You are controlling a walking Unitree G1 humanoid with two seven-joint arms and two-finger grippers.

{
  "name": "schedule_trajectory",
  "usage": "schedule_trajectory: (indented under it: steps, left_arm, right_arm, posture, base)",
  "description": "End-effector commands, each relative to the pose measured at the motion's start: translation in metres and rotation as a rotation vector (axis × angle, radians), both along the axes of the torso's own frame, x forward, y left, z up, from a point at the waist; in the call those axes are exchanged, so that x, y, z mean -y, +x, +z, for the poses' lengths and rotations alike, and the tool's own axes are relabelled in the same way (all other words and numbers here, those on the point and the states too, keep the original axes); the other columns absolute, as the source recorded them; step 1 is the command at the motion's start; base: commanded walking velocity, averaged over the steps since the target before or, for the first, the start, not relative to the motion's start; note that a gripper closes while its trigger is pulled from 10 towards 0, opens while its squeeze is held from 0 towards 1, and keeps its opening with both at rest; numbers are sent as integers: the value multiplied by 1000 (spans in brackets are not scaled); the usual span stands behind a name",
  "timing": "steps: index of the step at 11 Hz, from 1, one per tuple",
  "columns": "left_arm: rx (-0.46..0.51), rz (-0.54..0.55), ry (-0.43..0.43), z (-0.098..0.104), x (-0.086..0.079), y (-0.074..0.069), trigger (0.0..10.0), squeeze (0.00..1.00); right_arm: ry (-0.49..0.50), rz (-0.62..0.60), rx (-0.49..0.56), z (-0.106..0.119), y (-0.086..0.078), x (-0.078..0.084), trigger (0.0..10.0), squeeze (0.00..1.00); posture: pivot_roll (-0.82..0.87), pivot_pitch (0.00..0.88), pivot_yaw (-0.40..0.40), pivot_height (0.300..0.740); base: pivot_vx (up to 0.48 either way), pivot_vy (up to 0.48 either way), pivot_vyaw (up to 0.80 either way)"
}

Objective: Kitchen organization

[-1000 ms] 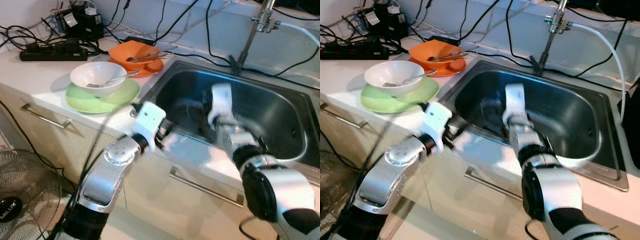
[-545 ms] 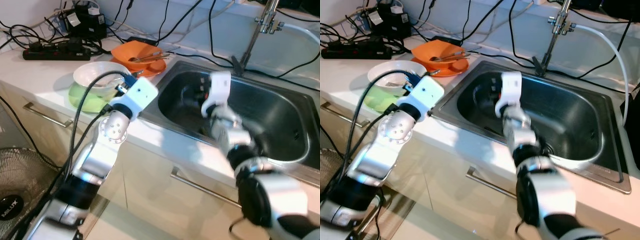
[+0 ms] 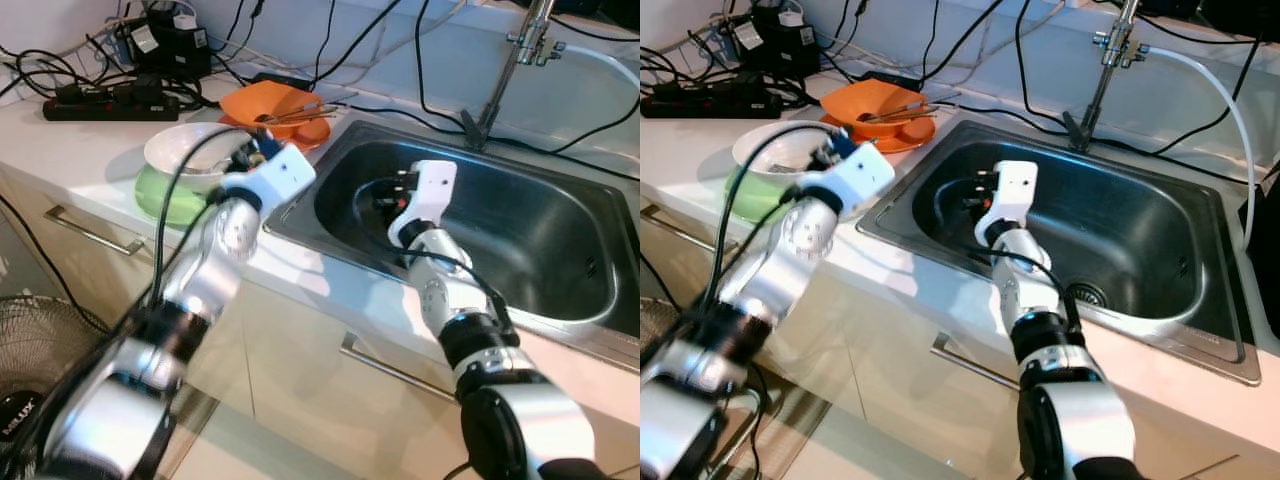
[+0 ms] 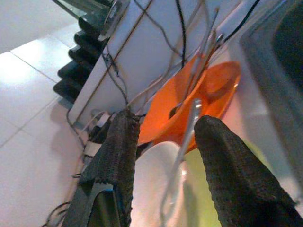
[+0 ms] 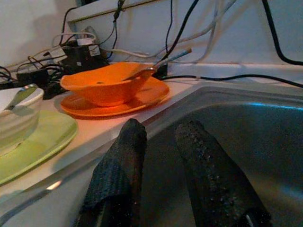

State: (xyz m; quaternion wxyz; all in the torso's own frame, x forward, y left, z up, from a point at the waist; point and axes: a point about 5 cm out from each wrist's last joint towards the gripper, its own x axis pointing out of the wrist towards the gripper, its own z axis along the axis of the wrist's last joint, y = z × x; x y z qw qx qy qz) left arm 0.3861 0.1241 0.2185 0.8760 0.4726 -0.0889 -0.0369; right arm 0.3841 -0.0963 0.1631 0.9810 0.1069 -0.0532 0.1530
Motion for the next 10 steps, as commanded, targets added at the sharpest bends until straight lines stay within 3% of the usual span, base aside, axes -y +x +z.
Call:
schedule_trajectory:
  steps: [1, 4, 7, 10]
  left_arm:
    - [19, 0, 24, 4, 2, 3, 10000, 0]
    - [-2, 23, 10, 7, -1, 19, 10000, 0]
    - [-14, 4, -2, 2, 5, 23, 10000, 0]
    - [-20, 12, 82, -3, 7, 25, 10000, 0]
  right_arm:
    - [2, 3, 12, 4, 0, 2, 10000, 0]
    - [9, -3, 20, 3, -4, 5, 10000, 0]
    - [12, -13, 27, 2, -12, 8, 10000, 0]
    - [25, 14, 4, -6, -20, 3, 10000, 0]
  posture:
    - [216, 0, -51, 740]
    - [182, 0, -48, 740]
    - [156, 18, -46, 740]
    - [143, 52, -48, 740]
  base:
    - [0, 0, 0]
    - [0, 0, 0]
    - [0, 0, 0]
    - [0, 0, 0]
